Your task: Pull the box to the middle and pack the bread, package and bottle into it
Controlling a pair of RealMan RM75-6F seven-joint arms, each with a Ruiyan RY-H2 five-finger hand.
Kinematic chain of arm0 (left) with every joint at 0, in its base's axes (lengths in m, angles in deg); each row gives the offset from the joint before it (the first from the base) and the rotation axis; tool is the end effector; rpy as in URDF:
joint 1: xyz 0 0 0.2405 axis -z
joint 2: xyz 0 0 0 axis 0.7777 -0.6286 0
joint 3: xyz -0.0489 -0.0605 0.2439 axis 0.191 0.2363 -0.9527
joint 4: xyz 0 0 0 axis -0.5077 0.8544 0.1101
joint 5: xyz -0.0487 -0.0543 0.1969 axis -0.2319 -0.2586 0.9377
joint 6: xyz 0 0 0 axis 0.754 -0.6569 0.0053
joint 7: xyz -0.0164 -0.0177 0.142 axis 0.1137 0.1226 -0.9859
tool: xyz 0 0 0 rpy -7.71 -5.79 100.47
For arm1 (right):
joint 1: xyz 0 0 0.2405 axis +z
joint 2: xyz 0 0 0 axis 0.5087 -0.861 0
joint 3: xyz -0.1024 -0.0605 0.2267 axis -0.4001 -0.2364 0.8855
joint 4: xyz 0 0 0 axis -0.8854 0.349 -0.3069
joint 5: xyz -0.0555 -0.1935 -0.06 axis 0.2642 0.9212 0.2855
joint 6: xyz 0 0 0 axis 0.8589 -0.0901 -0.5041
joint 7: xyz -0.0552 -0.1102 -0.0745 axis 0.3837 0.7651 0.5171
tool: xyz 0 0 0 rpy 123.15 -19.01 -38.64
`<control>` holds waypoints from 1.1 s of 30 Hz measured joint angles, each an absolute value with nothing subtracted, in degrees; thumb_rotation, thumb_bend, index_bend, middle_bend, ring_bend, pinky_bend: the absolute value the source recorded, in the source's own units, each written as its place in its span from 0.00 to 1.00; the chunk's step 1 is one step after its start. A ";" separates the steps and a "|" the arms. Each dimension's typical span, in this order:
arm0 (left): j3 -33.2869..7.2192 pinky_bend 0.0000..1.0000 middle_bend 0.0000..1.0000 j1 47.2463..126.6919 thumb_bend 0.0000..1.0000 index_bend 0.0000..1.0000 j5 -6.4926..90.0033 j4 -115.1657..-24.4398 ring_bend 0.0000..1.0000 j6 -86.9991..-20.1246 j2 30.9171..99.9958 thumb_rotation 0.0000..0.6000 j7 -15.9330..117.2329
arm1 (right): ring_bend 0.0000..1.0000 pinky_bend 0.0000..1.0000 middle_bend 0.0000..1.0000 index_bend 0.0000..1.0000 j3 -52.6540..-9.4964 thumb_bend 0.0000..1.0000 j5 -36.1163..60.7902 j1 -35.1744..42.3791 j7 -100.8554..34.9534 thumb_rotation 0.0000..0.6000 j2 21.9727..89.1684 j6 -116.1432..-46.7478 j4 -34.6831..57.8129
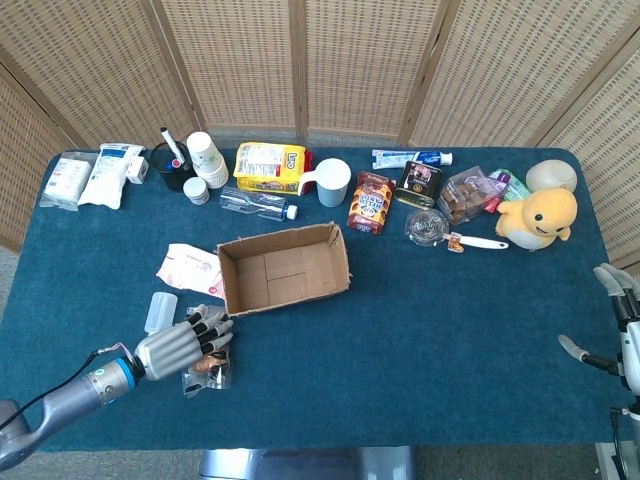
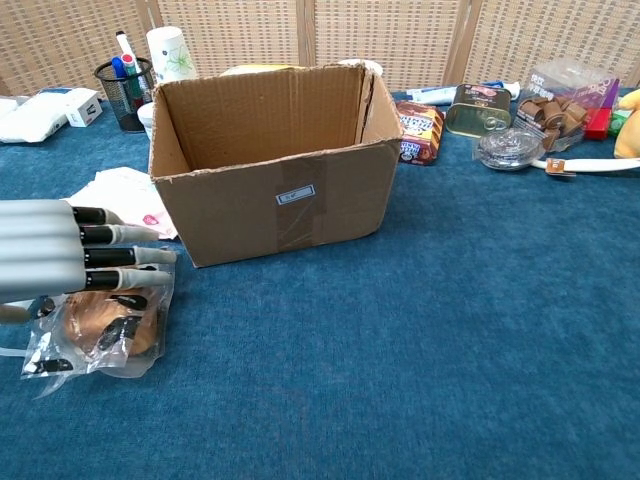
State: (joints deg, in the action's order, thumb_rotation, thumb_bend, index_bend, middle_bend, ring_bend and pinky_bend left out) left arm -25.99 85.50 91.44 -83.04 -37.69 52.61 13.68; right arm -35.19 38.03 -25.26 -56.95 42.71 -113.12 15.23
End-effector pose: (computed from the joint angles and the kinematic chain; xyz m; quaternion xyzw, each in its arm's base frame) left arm -0.2315 0.2497 0.0250 -0.9356 0.0900 -0.1442 0.3095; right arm -0.3450 -0.1949 0.1917 0.5320 -0.3469 0.5256 0.5661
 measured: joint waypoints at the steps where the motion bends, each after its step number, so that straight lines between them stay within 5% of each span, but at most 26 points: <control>1: -25.96 0.30 0.00 85.40 0.05 0.01 91.56 -82.53 0.00 -38.19 53.27 1.00 13.30 | 0.10 0.29 0.11 0.10 -35.14 0.00 38.12 -25.29 -57.06 1.00 42.68 -113.24 15.18; 4: -25.92 0.45 0.14 84.94 0.06 0.15 91.73 -81.12 0.06 -40.14 55.57 1.00 12.68 | 0.10 0.29 0.12 0.10 -35.03 0.00 38.33 -25.40 -57.26 1.00 42.59 -113.54 15.14; 8: -26.60 0.68 0.45 84.88 0.06 0.47 93.34 -79.20 0.39 -42.10 57.75 1.00 12.43 | 0.10 0.29 0.12 0.10 -34.85 0.00 38.54 -25.53 -57.53 1.00 42.48 -113.95 15.05; 12: -27.57 0.84 0.65 84.95 0.06 0.67 95.39 -77.43 0.59 -44.63 59.63 1.00 13.05 | 0.10 0.29 0.13 0.11 -34.82 0.00 38.87 -25.63 -57.77 1.00 42.38 -114.23 14.98; 33: -25.97 0.86 0.67 81.07 0.06 0.69 94.96 -71.11 0.60 -70.32 55.11 1.00 30.46 | 0.10 0.29 0.13 0.11 -35.01 0.00 40.08 -25.53 -57.69 1.00 42.31 -114.06 13.96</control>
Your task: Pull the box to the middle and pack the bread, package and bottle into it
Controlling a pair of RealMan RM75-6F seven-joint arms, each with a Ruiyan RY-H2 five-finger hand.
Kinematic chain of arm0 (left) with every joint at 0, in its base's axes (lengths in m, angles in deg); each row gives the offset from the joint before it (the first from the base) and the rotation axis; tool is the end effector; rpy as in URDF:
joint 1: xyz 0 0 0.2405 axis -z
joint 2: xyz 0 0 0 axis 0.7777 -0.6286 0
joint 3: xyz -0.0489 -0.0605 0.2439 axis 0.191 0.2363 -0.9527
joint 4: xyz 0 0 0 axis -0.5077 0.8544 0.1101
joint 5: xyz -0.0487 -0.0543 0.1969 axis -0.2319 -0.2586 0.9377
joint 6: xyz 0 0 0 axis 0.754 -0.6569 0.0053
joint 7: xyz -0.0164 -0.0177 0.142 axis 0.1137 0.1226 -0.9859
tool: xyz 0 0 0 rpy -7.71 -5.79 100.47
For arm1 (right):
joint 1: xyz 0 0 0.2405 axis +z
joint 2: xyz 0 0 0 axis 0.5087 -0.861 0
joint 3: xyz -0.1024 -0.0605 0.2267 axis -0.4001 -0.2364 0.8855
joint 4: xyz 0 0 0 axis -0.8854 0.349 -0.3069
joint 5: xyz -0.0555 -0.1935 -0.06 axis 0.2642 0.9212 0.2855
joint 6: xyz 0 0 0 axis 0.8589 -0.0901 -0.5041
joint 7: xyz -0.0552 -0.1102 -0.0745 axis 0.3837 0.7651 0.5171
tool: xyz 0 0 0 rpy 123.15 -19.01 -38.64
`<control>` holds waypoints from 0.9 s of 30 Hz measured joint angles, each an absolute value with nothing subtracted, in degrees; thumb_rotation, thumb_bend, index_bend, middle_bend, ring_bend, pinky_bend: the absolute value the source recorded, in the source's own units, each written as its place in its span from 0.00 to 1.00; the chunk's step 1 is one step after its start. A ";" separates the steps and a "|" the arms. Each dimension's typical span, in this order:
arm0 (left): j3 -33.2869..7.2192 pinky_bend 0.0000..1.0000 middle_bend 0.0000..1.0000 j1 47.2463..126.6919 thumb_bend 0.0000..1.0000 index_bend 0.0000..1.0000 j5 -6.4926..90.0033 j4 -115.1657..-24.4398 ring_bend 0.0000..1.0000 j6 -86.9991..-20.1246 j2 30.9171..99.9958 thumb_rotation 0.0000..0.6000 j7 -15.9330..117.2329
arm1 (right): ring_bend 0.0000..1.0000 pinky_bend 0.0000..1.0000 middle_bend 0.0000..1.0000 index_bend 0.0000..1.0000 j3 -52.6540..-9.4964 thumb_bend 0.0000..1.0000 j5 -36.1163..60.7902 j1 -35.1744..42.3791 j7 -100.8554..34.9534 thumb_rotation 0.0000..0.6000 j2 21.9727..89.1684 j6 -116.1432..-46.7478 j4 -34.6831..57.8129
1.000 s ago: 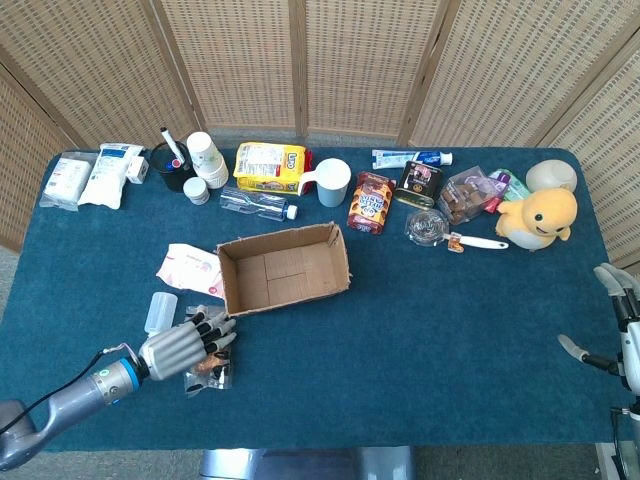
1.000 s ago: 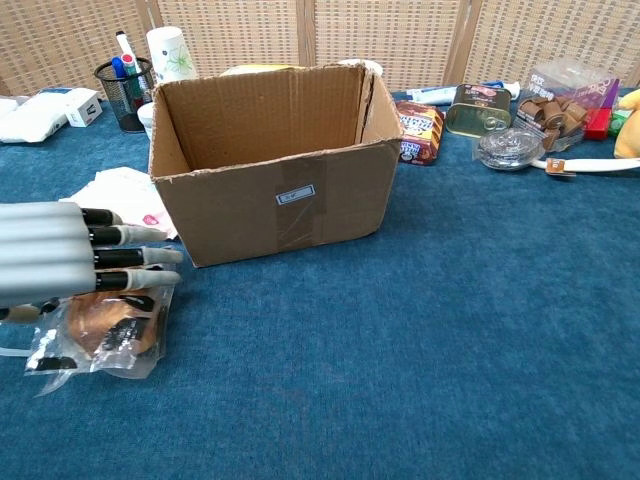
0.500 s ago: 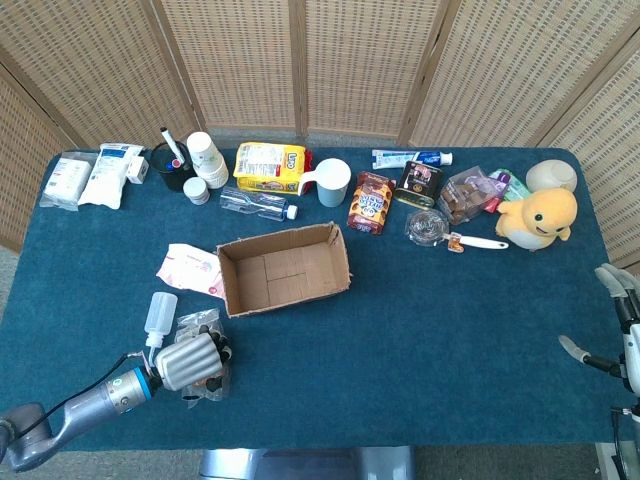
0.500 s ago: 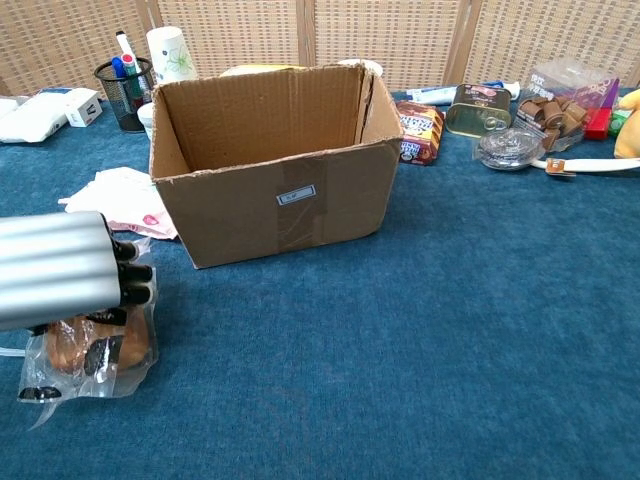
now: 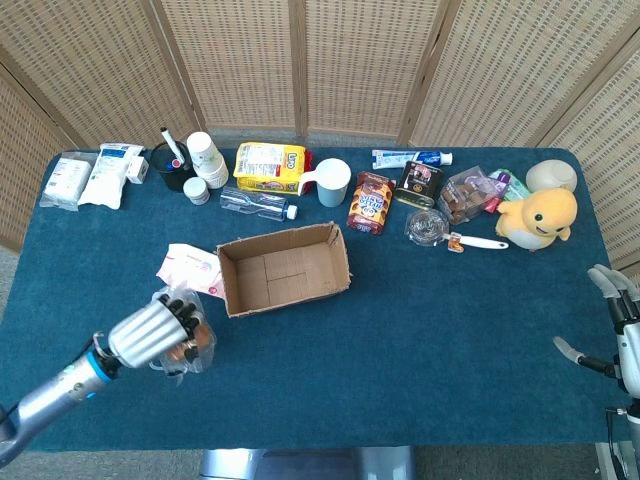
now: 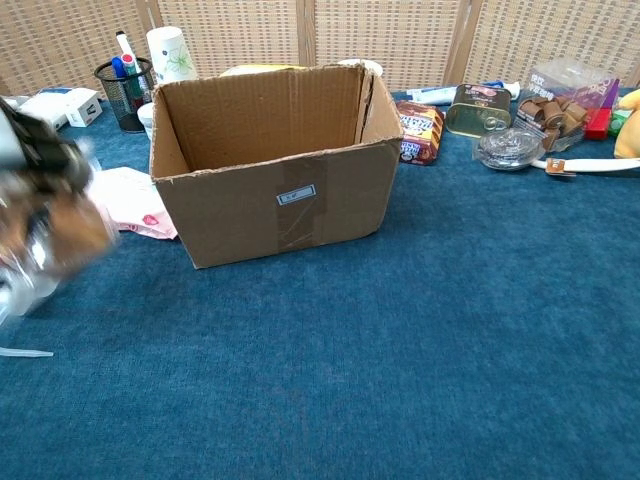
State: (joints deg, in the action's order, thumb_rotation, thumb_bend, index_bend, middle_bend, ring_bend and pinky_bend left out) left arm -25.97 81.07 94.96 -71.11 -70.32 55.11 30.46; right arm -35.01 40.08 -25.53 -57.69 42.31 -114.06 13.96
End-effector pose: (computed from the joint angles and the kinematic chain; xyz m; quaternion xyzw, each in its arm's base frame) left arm -0.2276 0.2580 0.0803 -0.8423 0.0485 -0.3565 0.4014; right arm -0.3373 -0.1929 0.1906 0.5357 -0.3455 0.5406 0.5490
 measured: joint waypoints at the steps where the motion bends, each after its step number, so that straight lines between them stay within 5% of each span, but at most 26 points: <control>1: -25.56 0.86 0.67 80.85 0.06 0.69 94.72 -71.05 0.60 -71.83 54.47 1.00 31.46 | 0.10 0.29 0.13 0.11 -35.01 0.00 40.21 -25.48 -57.67 1.00 42.32 -114.07 13.85; 5: -22.37 0.86 0.67 80.43 0.06 0.69 93.07 -72.11 0.60 -77.27 50.36 1.00 35.73 | 0.10 0.29 0.13 0.11 -35.12 0.00 40.69 -25.36 -57.43 1.00 42.35 -114.15 13.38; 12: -17.31 0.86 0.66 82.54 0.06 0.68 89.78 -81.27 0.60 -77.01 46.98 1.00 35.66 | 0.10 0.29 0.13 0.11 -35.31 0.00 40.97 -25.44 -57.06 1.00 42.30 -114.21 13.01; 19: -12.10 0.88 0.67 87.11 0.06 0.69 83.69 -92.49 0.60 -68.21 46.21 1.00 27.73 | 0.10 0.29 0.13 0.11 -35.17 0.00 40.76 -25.39 -57.62 1.00 42.24 -113.99 13.15; 27: -7.16 0.88 0.68 91.03 0.06 0.69 57.95 -108.77 0.60 -59.45 48.05 1.00 11.27 | 0.10 0.29 0.13 0.11 -35.13 0.00 40.65 -25.42 -58.27 1.00 42.22 -113.89 13.40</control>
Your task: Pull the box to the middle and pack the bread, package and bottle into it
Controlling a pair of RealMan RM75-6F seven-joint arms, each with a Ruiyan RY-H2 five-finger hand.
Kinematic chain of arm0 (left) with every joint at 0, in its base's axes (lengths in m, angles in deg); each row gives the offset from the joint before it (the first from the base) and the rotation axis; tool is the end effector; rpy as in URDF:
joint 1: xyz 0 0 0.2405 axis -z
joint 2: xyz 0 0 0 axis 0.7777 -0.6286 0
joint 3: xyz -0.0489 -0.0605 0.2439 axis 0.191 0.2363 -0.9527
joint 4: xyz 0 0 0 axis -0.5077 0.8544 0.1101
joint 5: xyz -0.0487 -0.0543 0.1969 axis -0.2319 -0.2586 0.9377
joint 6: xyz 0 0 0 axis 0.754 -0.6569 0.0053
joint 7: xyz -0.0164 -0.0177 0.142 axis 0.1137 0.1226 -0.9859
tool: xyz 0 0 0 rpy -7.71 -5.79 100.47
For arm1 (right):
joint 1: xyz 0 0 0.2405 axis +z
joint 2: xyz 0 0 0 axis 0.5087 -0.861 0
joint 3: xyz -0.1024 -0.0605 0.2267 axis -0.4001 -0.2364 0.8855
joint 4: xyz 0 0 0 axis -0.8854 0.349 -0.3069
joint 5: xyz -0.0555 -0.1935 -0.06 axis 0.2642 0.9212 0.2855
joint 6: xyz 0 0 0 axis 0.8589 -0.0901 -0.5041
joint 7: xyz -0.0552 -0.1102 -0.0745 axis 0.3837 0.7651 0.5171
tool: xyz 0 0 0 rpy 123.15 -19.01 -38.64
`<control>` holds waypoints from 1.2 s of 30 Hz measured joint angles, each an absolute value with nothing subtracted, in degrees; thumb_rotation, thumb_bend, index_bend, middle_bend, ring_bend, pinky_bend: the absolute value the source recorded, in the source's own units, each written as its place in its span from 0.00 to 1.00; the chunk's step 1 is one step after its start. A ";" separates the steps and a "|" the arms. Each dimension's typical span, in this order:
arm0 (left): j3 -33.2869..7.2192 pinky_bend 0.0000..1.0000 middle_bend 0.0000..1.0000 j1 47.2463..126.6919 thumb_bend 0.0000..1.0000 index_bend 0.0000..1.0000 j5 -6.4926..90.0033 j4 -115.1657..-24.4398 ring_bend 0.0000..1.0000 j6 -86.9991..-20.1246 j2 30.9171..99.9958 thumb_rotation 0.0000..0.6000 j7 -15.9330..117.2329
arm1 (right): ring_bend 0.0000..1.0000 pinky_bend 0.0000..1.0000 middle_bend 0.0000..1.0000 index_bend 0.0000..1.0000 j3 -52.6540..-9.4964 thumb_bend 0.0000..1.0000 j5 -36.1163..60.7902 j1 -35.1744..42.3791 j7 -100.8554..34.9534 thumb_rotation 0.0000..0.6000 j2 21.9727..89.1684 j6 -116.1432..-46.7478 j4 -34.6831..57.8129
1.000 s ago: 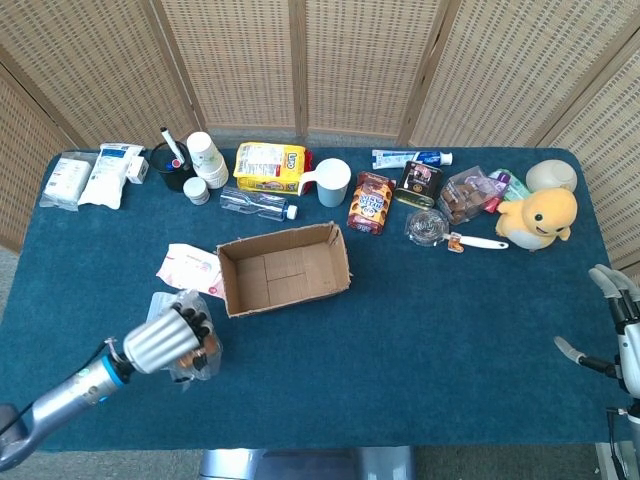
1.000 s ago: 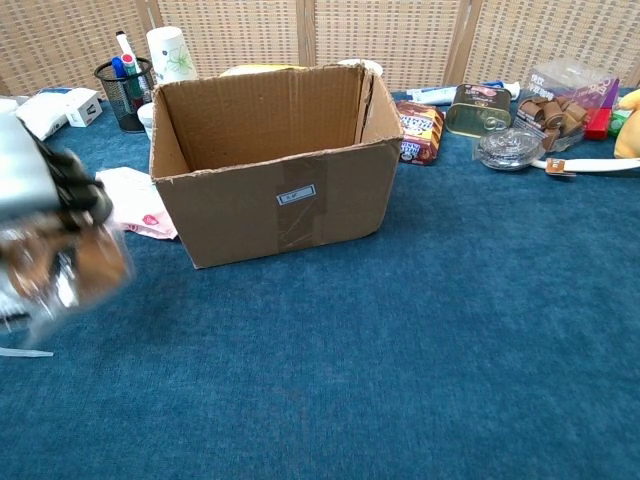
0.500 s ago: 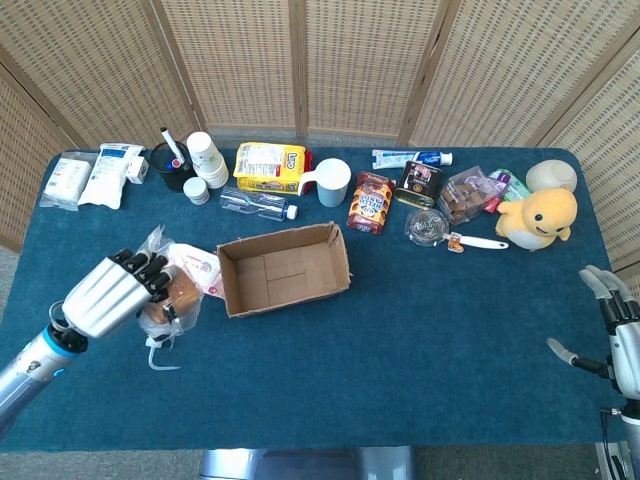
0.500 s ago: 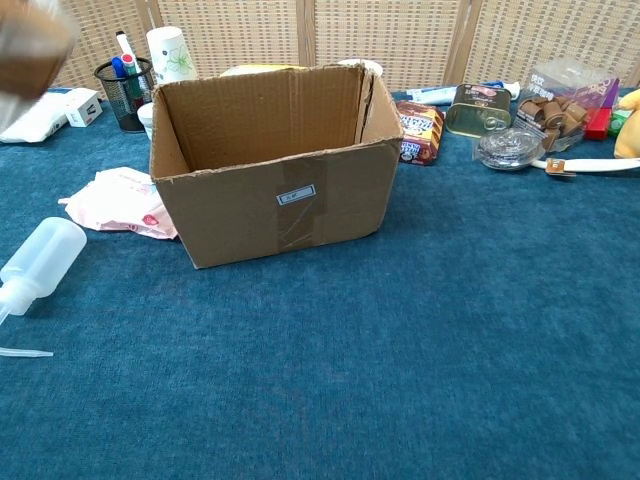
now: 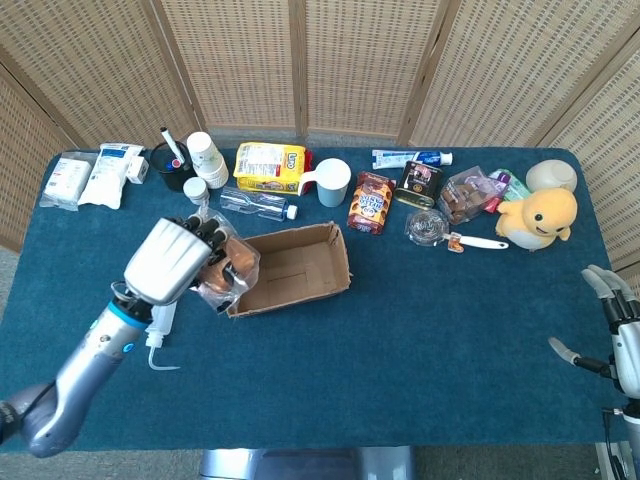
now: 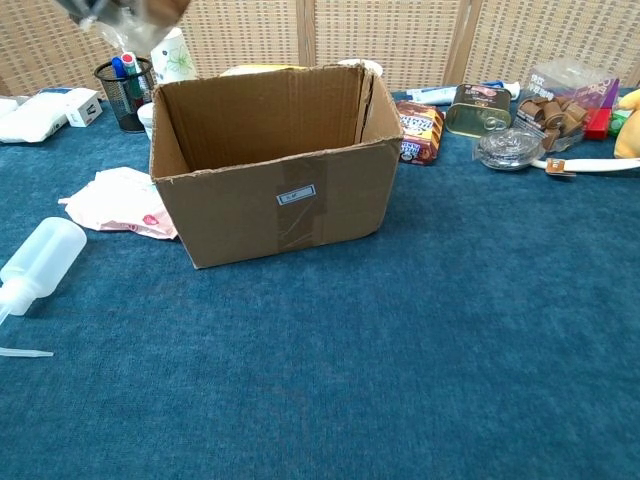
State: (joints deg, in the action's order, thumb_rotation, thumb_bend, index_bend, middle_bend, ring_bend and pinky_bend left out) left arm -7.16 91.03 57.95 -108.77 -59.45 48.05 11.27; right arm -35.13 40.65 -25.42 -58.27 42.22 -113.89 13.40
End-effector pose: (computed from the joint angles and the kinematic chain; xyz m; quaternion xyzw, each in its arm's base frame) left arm -0.0767 0.3116 0.1247 -0.7384 -0.1107 -0.4384 0.5002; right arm -0.3347 -0.1932 0.1885 0.5368 -0.3508 0.5453 0.5399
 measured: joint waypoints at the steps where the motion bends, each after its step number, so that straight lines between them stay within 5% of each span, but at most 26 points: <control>1: -6.58 0.88 0.68 91.69 0.06 0.69 53.98 -110.46 0.60 -59.27 48.45 1.00 8.93 | 0.10 0.29 0.13 0.11 -35.14 0.00 40.67 -25.44 -58.43 1.00 42.19 -113.92 13.42; 8: -1.20 0.88 0.68 99.04 0.06 0.69 21.84 -122.04 0.60 -62.67 52.76 1.00 -6.71 | 0.10 0.29 0.13 0.11 -35.23 0.00 41.09 -25.45 -58.52 1.00 42.12 -114.18 13.20; 14: 4.03 0.88 0.68 107.88 0.06 0.69 5.10 -127.21 0.60 -68.16 57.45 1.00 -12.80 | 0.10 0.29 0.13 0.11 -35.32 0.00 41.12 -25.50 -58.30 1.00 42.11 -114.12 13.10; 25: 7.24 0.88 0.67 116.09 0.06 0.68 -2.85 -124.92 0.60 -73.43 63.62 1.00 -12.64 | 0.10 0.29 0.13 0.11 -35.27 0.00 41.13 -25.41 -58.66 1.00 42.12 -114.05 13.24; 33: 4.90 0.87 0.64 117.95 0.06 0.66 -4.02 -121.76 0.57 -75.42 65.79 1.00 -11.68 | 0.10 0.29 0.13 0.11 -35.27 0.00 41.04 -25.37 -59.30 1.00 42.05 -113.81 13.35; 36: 4.11 0.83 0.56 117.96 0.06 0.61 -2.84 -120.56 0.49 -75.27 66.06 1.00 -10.75 | 0.10 0.29 0.13 0.11 -35.36 0.00 41.22 -25.35 -59.22 1.00 42.06 -113.86 13.21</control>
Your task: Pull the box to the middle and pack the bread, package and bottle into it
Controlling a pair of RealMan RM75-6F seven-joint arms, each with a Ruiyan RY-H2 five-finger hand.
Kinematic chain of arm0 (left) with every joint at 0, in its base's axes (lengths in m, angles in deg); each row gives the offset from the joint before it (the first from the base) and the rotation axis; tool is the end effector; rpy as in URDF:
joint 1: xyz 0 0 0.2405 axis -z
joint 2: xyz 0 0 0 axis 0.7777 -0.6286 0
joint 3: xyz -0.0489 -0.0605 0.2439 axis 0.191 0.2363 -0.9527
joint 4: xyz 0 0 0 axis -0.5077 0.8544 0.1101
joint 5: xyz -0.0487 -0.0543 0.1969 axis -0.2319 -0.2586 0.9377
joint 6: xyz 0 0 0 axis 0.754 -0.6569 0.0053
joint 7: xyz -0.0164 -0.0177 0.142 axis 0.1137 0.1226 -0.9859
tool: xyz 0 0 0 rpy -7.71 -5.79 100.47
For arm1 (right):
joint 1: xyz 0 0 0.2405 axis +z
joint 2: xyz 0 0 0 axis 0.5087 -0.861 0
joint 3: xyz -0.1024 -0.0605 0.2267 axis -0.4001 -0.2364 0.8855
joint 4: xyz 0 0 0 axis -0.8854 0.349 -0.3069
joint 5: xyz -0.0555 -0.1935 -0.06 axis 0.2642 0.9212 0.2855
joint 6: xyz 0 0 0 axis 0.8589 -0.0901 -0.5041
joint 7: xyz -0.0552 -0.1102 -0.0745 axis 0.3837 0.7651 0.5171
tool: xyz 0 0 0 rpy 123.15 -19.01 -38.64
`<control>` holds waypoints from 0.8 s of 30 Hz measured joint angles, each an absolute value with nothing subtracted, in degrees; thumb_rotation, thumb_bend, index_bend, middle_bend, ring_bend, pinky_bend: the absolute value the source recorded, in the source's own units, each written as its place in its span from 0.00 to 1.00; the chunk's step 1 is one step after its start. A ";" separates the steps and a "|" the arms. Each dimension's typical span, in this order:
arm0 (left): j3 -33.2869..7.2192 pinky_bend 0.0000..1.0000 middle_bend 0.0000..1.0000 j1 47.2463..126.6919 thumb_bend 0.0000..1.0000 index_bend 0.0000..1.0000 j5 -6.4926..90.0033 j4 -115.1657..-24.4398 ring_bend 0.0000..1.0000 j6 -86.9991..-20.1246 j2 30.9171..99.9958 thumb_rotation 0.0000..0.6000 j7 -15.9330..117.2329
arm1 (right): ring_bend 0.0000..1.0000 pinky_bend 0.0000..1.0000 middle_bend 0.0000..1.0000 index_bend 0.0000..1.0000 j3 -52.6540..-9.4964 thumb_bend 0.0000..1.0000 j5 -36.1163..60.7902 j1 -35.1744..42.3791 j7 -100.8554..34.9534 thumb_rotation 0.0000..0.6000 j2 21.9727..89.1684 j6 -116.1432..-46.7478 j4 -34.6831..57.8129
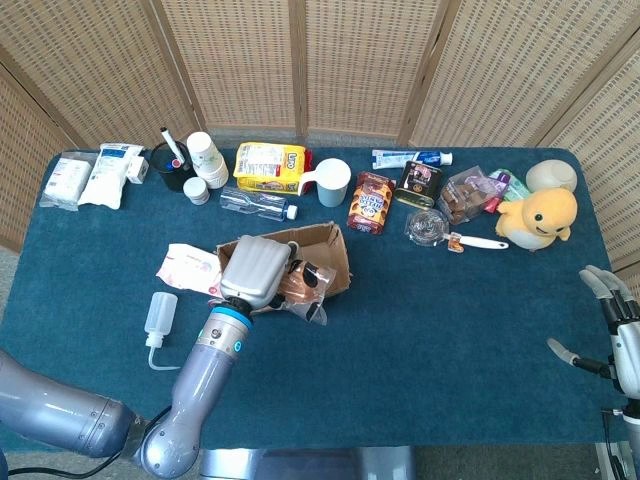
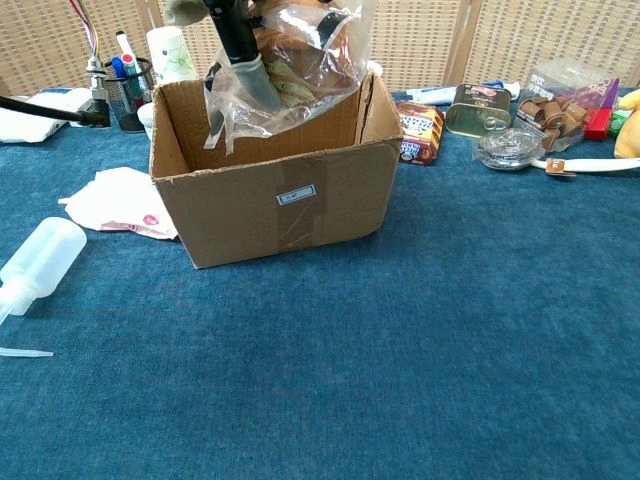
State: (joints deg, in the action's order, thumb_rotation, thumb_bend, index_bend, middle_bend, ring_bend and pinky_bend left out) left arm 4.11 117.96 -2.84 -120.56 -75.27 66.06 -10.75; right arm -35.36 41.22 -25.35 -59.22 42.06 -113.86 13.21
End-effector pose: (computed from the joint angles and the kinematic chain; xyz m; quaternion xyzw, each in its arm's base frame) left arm 0.0295 0.3084 0.0519 -0.7294 -0.3589 -0.3378 0.4744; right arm -0.3333 -0.1928 0.1876 0.5383 -0.3556 0.5496 0.5307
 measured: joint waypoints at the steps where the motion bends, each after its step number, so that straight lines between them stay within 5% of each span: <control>1: 3.77 0.77 0.44 117.95 0.06 0.54 -2.29 -120.21 0.40 -75.19 66.14 1.00 -10.47 | 0.10 0.29 0.13 0.11 -35.38 0.00 41.23 -25.36 -59.16 1.00 42.06 -113.86 13.19; 4: 2.51 0.55 0.06 117.86 0.06 0.23 -0.94 -119.01 0.07 -74.79 66.41 1.00 -9.50 | 0.10 0.29 0.13 0.11 -35.37 0.00 41.18 -25.35 -59.13 1.00 42.06 -113.80 13.17; 5: 2.34 0.48 0.01 117.83 0.06 0.15 -1.13 -118.95 0.01 -74.56 66.40 1.00 -9.36 | 0.10 0.29 0.13 0.11 -35.36 0.00 41.15 -25.35 -59.16 1.00 42.06 -113.77 13.16; 11: 2.09 0.40 0.00 117.89 0.06 0.03 -4.20 -119.58 0.00 -72.94 64.81 1.00 -9.32 | 0.10 0.29 0.13 0.11 -35.41 0.00 41.19 -25.31 -59.27 1.00 42.08 -113.68 13.18; 24: -2.66 0.39 0.00 113.60 0.06 0.02 8.69 -121.27 0.00 -70.31 58.37 1.00 -3.71 | 0.10 0.29 0.13 0.12 -35.73 0.00 41.69 -25.23 -58.91 1.00 42.22 -113.64 13.08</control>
